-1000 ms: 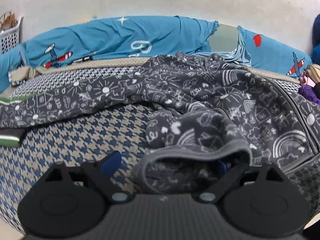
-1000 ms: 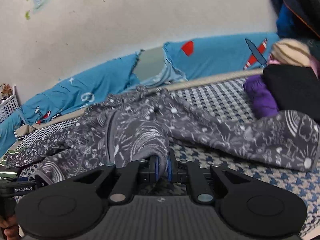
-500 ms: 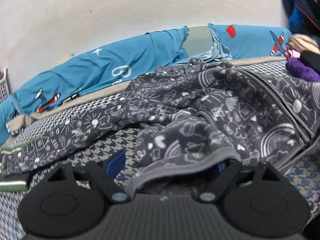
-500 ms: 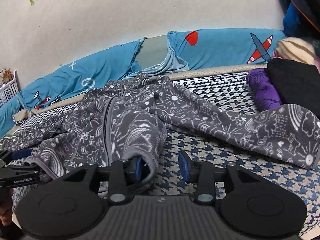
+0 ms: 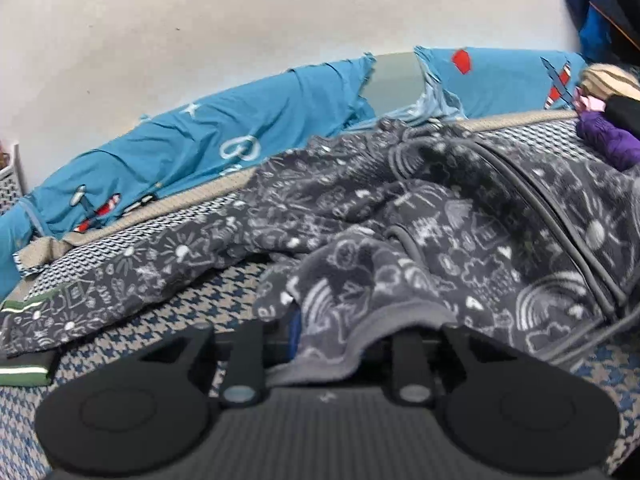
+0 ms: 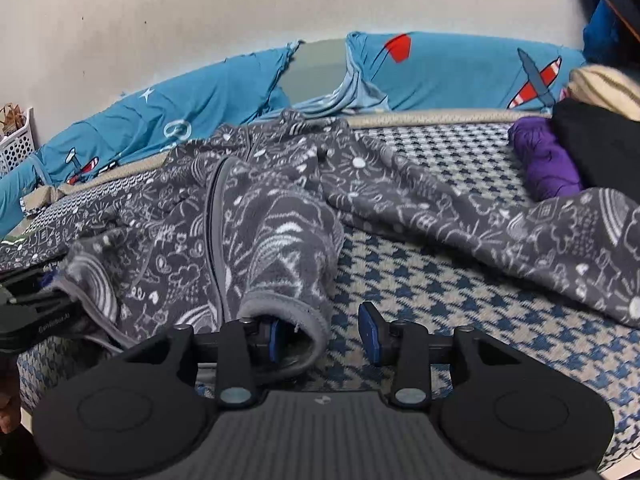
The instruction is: Fold clothes
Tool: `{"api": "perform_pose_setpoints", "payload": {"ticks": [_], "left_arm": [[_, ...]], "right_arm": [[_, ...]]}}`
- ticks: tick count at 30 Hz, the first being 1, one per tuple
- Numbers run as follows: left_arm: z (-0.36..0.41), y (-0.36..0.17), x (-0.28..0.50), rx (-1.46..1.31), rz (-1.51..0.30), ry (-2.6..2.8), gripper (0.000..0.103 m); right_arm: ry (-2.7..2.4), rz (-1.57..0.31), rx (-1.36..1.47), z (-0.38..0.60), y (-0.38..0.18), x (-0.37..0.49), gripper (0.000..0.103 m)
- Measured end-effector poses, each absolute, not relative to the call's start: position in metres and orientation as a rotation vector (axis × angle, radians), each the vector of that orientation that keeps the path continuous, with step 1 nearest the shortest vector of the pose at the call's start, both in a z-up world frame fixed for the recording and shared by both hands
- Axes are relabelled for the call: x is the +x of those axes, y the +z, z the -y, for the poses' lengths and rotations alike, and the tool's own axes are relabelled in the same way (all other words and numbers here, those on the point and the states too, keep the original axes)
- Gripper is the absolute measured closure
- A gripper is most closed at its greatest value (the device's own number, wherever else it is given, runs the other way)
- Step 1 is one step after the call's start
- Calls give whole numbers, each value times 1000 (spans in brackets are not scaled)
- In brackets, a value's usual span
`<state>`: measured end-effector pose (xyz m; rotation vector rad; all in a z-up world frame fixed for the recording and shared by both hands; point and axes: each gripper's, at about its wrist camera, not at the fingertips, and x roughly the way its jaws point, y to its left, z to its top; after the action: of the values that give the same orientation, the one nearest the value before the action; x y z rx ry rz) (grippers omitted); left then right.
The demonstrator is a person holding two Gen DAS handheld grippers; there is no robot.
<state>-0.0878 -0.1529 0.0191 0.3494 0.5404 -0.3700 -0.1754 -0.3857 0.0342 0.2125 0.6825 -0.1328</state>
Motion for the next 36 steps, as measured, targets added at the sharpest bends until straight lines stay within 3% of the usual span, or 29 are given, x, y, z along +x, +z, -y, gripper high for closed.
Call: {"api": "perform_pose_setpoints", "payload": {"ticks": [14, 25, 36], "left_arm": [[62, 30, -72, -158, -641, 10, 88], [27, 17, -92, -190, -697, 120, 87], [7, 4, -108, -243, -773, 101, 79]], "right_arm": [[-167, -684, 280, 388, 25, -174, 65], [-140, -656, 154, 367, 29, -172, 65], [-94, -752, 160, 362, 13, -169, 60]]}}
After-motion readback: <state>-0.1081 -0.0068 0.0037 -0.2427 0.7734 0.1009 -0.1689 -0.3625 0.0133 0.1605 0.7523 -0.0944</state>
